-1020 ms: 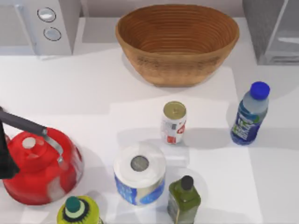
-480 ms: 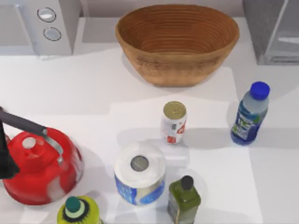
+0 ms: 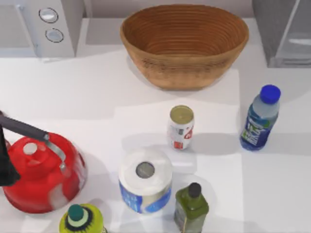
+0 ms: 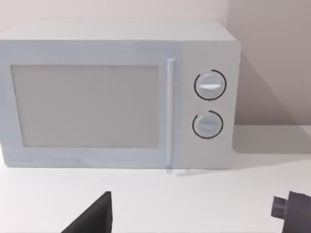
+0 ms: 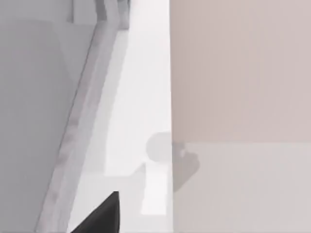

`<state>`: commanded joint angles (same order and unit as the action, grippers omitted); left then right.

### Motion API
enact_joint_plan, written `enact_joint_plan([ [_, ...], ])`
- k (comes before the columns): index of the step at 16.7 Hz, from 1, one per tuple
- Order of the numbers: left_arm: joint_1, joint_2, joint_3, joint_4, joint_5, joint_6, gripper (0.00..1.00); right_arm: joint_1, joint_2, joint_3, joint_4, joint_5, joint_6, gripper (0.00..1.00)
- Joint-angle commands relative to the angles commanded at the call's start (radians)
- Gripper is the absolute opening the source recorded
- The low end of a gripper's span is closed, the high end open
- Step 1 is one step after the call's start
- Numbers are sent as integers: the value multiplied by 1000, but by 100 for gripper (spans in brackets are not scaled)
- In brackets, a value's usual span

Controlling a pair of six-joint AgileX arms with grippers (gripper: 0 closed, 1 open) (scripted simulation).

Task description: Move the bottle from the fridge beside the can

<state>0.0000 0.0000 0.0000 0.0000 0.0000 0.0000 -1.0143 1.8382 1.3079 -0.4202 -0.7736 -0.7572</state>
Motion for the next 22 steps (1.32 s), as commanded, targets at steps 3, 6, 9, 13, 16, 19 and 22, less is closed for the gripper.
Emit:
enact_joint_plan([
  [3, 0, 0, 0, 0, 0, 0, 100, 75, -2, -3, 93, 15, 94, 100],
  [6, 0, 0, 0, 0, 0, 0, 100, 84, -2, -3, 103, 17, 105, 100],
  [9, 0, 0, 0, 0, 0, 0, 100, 74, -9, -12, 108, 17, 104, 100],
  [13, 0, 0, 0, 0, 0, 0, 100, 181, -28, -47, 154, 107, 187, 100],
  [16, 0, 0, 0, 0, 0, 0, 100, 362, -61, -102, 221, 242, 308, 100],
  [19, 0, 0, 0, 0, 0, 0, 100, 592, -107, -171, 303, 406, 453, 100],
  [22, 0, 0, 0, 0, 0, 0, 100, 808, -159, -240, 384, 569, 596, 100],
])
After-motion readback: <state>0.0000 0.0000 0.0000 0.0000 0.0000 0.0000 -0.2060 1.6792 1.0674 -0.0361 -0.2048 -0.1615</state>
